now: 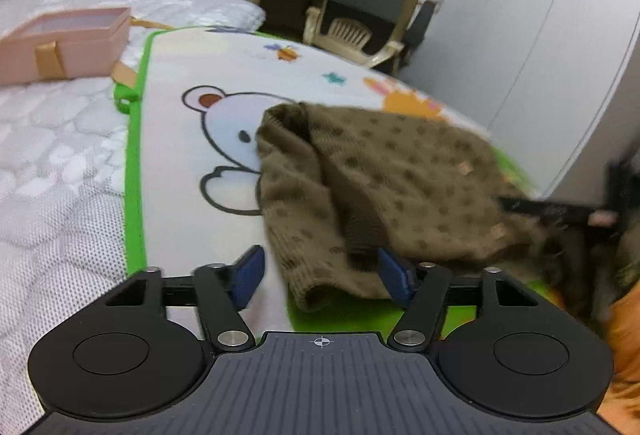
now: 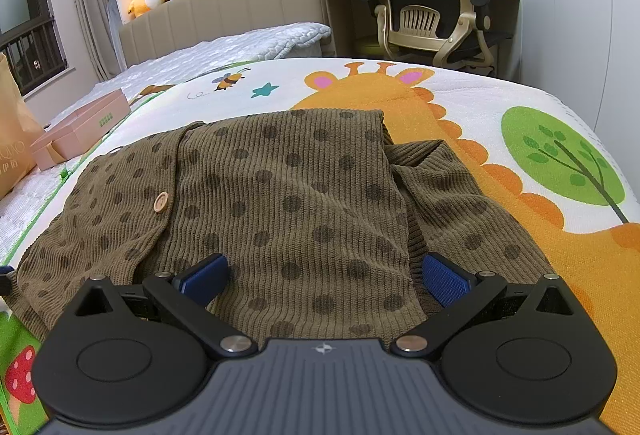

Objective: Fold clothes

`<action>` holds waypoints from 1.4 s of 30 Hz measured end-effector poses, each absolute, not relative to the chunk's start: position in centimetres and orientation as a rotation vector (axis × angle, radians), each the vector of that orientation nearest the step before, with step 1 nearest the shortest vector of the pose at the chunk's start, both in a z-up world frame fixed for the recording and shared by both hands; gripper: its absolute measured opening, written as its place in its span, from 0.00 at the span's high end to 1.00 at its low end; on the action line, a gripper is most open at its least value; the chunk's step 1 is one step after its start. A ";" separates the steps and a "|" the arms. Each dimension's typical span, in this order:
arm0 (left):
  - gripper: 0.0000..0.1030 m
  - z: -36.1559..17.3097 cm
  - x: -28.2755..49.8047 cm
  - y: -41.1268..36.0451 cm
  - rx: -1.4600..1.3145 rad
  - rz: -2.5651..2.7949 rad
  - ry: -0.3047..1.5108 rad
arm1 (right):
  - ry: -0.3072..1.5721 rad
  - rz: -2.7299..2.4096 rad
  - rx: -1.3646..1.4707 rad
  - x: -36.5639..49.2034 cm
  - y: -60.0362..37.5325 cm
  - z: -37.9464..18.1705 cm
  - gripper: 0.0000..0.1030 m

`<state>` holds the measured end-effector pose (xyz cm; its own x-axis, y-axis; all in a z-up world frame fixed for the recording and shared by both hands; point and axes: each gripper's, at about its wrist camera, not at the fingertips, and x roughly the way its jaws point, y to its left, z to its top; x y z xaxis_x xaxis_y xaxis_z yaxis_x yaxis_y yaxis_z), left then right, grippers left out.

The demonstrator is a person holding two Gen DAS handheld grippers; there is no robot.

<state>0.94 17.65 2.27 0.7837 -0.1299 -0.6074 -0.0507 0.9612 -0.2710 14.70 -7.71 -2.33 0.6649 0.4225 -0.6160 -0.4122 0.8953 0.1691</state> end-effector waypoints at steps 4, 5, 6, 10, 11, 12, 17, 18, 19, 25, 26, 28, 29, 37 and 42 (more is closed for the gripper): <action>0.77 1.3 1.2 16.7 -0.143 0.020 0.710 | 0.699 0.472 0.019 14.7 -7.7 -2.4 0.00; 0.77 1.2 0.9 16.6 -0.124 0.031 0.713 | 0.699 0.472 0.019 14.7 -7.7 -2.4 0.00; 0.77 1.2 0.5 16.8 -0.114 0.037 0.712 | 0.699 0.472 0.020 14.7 -7.7 -2.4 0.00; 0.69 1.5 -0.1 17.6 -0.105 0.065 0.712 | 0.699 0.473 0.022 14.8 -7.7 -2.4 0.00; 0.70 1.7 -0.2 17.7 -0.103 0.077 0.711 | 0.699 0.473 0.022 14.8 -7.7 -2.4 0.00; 0.70 2.1 -0.3 17.7 -0.111 0.077 0.699 | 0.700 0.473 0.021 14.8 -7.7 -2.4 0.00; 0.53 5.5 -0.5 17.2 -0.175 -0.002 0.578 | 0.707 0.470 0.005 14.8 -7.5 -2.4 0.00; 0.49 6.4 -0.1 16.8 -0.186 -0.044 0.545 | 0.708 0.470 0.000 14.8 -7.4 -2.4 0.00; 0.46 7.1 0.5 16.4 -0.194 -0.084 0.523 | 0.709 0.470 -0.007 14.8 -7.3 -2.4 0.00; 0.29 7.8 7.2 13.0 -0.254 -0.319 0.502 | 0.727 0.474 -0.032 14.4 -7.4 -0.7 0.00; 0.28 7.3 8.3 12.9 -0.271 -0.331 0.518 | 0.694 0.487 -0.037 14.2 -7.5 0.4 0.00; 0.24 6.3 10.7 12.9 -0.311 -0.354 0.553 | 0.605 0.473 -0.086 14.2 -7.3 3.0 0.00; 0.21 5.7 11.6 13.1 -0.325 -0.348 0.567 | 0.563 0.442 -0.127 14.7 -6.8 4.1 0.00; 0.12 1.8 16.0 13.7 -0.318 -0.279 0.712 | 0.690 0.296 -0.325 23.1 -3.2 -0.5 0.00; 0.10 3.8 14.3 15.5 -0.214 -0.305 0.699 | 0.739 0.346 -0.140 22.9 -6.8 0.9 0.00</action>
